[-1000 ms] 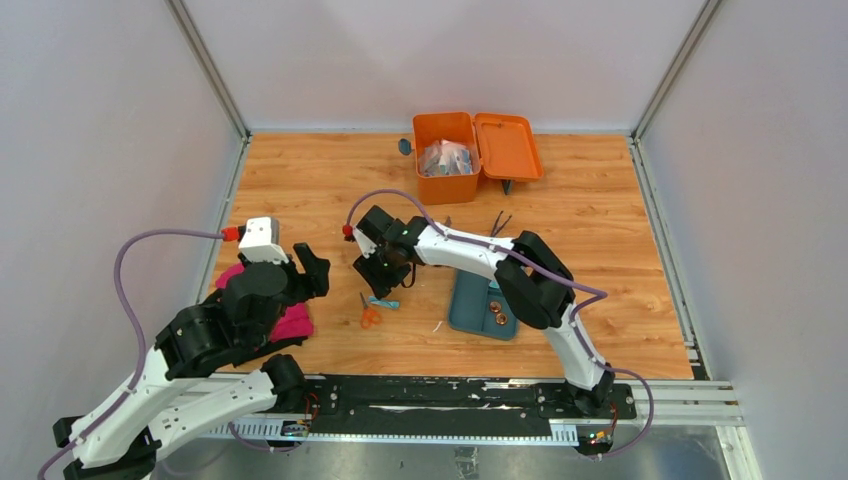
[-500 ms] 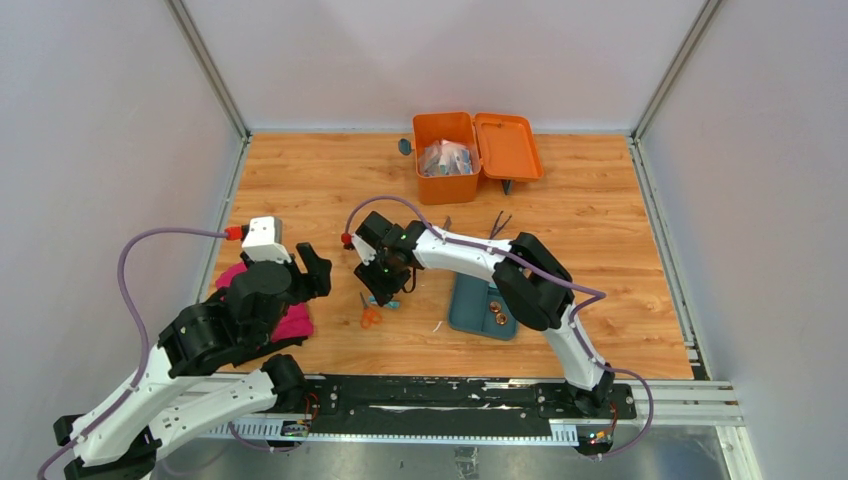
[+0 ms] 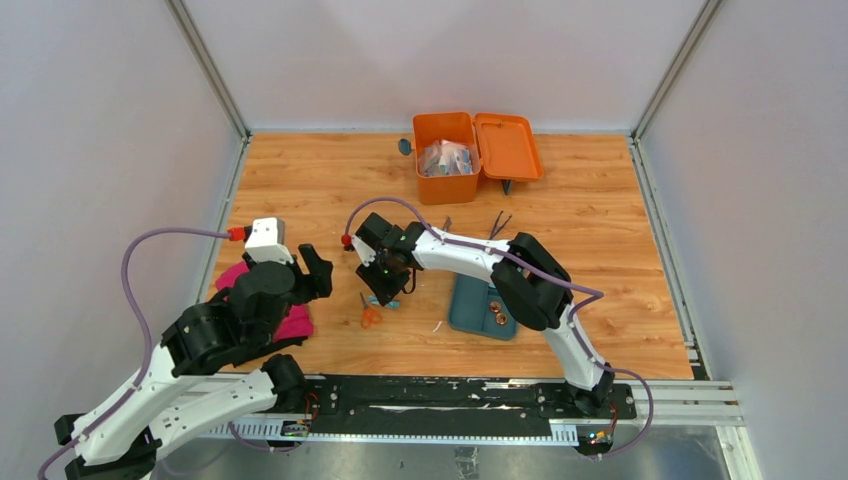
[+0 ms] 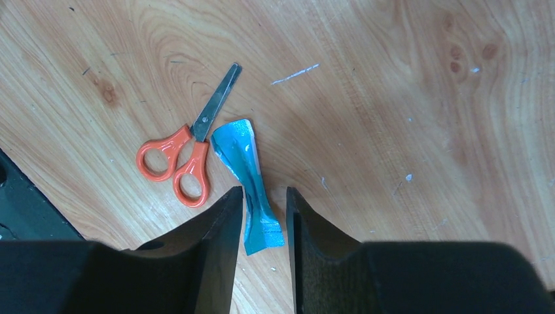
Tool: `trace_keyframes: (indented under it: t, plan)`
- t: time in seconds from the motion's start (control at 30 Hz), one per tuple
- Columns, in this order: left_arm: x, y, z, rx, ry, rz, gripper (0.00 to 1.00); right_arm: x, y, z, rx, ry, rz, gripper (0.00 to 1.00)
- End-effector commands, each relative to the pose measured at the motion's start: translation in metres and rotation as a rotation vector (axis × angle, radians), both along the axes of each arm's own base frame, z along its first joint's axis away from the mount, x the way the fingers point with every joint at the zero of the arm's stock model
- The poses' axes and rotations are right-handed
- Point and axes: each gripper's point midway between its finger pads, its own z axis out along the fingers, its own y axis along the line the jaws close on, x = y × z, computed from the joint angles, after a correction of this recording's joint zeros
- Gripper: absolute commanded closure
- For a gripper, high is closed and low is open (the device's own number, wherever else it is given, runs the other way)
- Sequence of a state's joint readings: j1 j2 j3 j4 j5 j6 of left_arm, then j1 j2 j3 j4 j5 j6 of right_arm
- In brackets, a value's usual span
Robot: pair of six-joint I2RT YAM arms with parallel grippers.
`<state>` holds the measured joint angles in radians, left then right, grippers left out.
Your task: Organize the medicine kit
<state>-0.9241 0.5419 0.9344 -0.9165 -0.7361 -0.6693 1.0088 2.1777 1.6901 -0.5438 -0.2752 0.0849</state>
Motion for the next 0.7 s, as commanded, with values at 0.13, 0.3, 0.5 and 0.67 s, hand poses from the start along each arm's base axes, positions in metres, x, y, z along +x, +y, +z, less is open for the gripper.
trace_keyframes:
  t: [0.13,0.3,0.5,0.67]
  plan:
    - [0.002,0.0,-0.007,0.004,0.015,0.02,0.26,-0.02,-0.02,-0.03,-0.107,0.042,0.0,0.74]
    - [0.002,0.0,-0.009,0.006,0.019,0.026,0.26,-0.017,-0.027,-0.02,-0.098,0.014,-0.055,0.84]
    - [0.003,-0.005,-0.016,0.001,0.042,0.022,0.26,-0.007,-0.042,0.005,-0.081,-0.031,-0.22,1.0]
    - [0.004,-0.02,-0.035,-0.006,0.082,-0.014,0.26,0.009,-0.077,0.037,-0.05,-0.099,-0.445,1.0]
